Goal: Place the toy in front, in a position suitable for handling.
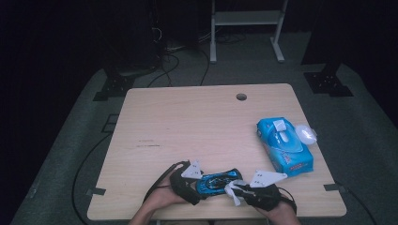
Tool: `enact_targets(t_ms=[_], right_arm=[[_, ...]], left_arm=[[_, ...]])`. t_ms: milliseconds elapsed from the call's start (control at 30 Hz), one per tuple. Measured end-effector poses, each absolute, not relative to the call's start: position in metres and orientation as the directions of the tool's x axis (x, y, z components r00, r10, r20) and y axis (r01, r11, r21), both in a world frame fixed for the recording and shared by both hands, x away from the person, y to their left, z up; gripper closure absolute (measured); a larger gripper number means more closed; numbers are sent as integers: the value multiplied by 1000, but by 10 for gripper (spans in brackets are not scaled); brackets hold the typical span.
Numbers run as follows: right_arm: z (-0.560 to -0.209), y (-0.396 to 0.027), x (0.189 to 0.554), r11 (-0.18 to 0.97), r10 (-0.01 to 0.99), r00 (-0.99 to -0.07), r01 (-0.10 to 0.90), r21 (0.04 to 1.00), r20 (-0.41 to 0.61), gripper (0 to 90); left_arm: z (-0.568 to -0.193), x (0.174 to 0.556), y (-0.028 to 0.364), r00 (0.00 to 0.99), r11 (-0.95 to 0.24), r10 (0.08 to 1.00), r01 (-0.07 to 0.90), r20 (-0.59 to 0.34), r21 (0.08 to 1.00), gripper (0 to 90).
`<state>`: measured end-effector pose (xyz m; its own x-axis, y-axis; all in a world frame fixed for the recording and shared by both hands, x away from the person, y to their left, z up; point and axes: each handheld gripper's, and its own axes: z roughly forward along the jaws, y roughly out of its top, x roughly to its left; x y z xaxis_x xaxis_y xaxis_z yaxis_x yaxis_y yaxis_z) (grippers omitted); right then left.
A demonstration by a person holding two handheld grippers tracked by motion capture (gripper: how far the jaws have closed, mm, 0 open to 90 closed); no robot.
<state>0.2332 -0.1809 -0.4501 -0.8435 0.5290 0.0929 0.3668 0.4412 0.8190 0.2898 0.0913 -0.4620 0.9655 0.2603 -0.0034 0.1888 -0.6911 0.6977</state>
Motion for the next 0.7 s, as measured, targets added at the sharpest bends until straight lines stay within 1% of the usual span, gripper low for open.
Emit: enact_targets(t_ms=[167,233,367,400,567,633,700], right_arm=[[-443,-194,231,407,542,-834,365,837,101,818],[-440,-203,230,384,553,-826,369,846,110,818],[-437,-212,230,363,565,-816,375,853,118,817],[-437,-217,230,351,570,-813,377,857,123,817],[-433,-224,226,334,572,-811,370,867,126,817],[-434,-227,225,337,566,-815,367,867,125,815],[-436,-229,225,337,567,-814,371,865,129,815]], left_arm=[[-460,291,77,968,-684,250,175,2,708,146],[-461,294,66,967,-676,254,172,7,717,142],[-463,298,55,966,-685,258,179,5,706,123],[-465,300,49,967,-708,253,167,25,686,122],[-468,302,40,970,-730,241,159,33,665,124],[-472,301,36,972,-752,231,149,45,643,143],[-473,302,37,973,-750,228,153,35,643,159]])
